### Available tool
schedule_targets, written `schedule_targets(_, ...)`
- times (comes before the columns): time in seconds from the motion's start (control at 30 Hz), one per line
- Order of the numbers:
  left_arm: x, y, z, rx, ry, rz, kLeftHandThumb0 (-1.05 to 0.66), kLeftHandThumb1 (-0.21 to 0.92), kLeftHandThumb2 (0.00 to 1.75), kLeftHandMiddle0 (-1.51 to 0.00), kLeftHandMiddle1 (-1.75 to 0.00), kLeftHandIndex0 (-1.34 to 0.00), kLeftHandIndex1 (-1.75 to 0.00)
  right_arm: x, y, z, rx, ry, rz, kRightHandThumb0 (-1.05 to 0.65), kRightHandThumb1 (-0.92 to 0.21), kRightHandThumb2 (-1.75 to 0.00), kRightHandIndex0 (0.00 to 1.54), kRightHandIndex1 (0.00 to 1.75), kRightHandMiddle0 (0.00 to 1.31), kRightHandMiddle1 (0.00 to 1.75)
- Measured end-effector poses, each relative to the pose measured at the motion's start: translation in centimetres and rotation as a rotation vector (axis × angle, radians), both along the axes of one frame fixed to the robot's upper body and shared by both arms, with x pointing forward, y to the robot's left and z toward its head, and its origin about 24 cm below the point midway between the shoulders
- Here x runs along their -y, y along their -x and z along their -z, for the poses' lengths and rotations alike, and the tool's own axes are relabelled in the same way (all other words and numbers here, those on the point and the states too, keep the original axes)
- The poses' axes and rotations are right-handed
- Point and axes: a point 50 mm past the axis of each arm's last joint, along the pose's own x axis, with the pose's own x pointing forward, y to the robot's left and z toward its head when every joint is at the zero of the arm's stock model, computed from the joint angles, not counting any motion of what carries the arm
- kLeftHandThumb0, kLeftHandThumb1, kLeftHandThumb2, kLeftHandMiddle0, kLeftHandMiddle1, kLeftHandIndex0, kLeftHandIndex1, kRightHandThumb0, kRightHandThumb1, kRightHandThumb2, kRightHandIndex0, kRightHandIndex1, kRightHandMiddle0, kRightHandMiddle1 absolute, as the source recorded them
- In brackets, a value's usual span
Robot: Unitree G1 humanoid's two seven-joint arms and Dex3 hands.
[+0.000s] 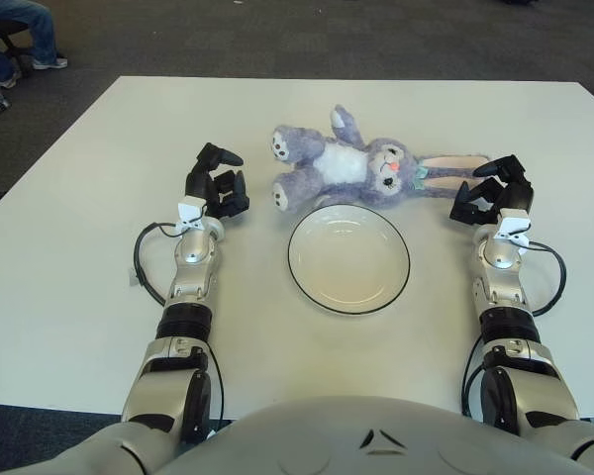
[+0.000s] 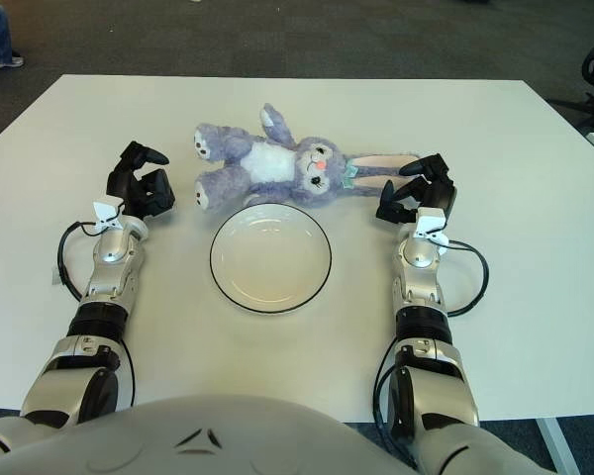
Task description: Put the doll into the plate.
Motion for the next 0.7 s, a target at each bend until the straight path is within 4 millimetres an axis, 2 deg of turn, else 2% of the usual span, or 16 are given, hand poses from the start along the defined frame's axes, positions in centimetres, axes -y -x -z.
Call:
schedule_targets(0.43,-0.08,0.00,0.02,-0.001,0.002,-0.007,-0.42,0.53,1.04,-1.08,-1.75,-0.44,-1.75,-0.21,0.21,-0.17,0.016,-0.010,0.001,-0.01,-0.23,-1.43,0.71,1.75,0.42,1.74)
schedule_targets(0.5,-0.08,0.00,0.03,-0.001,0.002,-0.007,-0.42,0.53,1.04,-1.07,-1.75,-0.45,-1.75,-0.31,0.25,-0.27,0.023,-0.011,-0.001,-0.01,-0.29,-1.35,0.58,1.75,0.45,1.74)
schedule_targets(0.63,-0.07,0.00,0.04,-0.001,0.003,-0.007,-0.42,0.53,1.05,-1.08,-1.75,-0.45,-1.75,-0.67,0.33,-0.53,0.037,0.009,-0.015,-0.01,-0.37,-1.26,0.48,1.75,0.43,1.74)
schedule_targets(0.7,-0.05,-0.01,0.03,0.000,0.003,-0.007,-0.42,0.52,1.06,-1.10,-1.75,-0.45,-1.75,-0.86,0.36,-0.68,0.044,0.033,-0.033,-0.01,-0.45,-1.16,0.41,1.75,0.38,1.74)
